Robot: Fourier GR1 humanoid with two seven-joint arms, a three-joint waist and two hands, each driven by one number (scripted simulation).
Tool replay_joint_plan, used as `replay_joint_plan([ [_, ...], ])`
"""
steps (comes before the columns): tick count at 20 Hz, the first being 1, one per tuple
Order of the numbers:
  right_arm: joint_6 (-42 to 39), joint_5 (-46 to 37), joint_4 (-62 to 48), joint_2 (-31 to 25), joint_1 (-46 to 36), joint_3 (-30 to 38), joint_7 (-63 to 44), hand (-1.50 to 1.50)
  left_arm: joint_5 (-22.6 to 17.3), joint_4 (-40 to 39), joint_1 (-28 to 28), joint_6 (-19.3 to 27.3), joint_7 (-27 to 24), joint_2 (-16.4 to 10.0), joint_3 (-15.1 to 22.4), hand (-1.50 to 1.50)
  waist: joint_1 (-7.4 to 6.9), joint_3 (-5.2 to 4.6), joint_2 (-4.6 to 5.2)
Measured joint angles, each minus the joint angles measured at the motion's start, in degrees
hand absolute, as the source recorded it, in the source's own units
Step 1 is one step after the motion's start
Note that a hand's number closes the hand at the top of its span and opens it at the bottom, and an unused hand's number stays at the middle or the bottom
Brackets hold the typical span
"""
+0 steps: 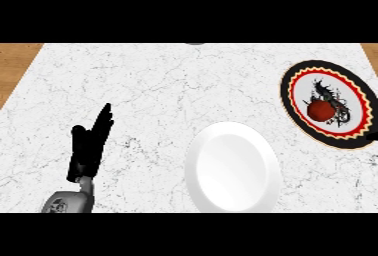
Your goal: Pick the bell pepper from the plate and place it in the plate
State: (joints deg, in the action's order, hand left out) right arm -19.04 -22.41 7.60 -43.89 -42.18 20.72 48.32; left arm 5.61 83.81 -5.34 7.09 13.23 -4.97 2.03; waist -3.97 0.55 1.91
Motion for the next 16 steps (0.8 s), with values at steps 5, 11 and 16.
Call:
replay_joint_plan([
  [5,0.4,1.1,-0.3,-1.1,1.3,1.2,0.7,-1.50,-0.2,0.2,0.6,-0.2,-0.4,0.0,0.0,0.00,-0.13,0.07,0.08],
  [11,1.8,2.2,-0.8,-2.0,2.1,2.6,0.4,-1.50,-0.4,0.4,0.4,-0.3,0.0,0.0,-0.3,0.00,-0.35,0.13,0.21],
  [16,2.1,2.4,-0.9,-2.9,2.4,2.9,0.2,-1.50,-0.3,-0.2,-0.2,-0.3,-0.5,0.3,-0.1,0.00,-0.45,0.16,0.38],
])
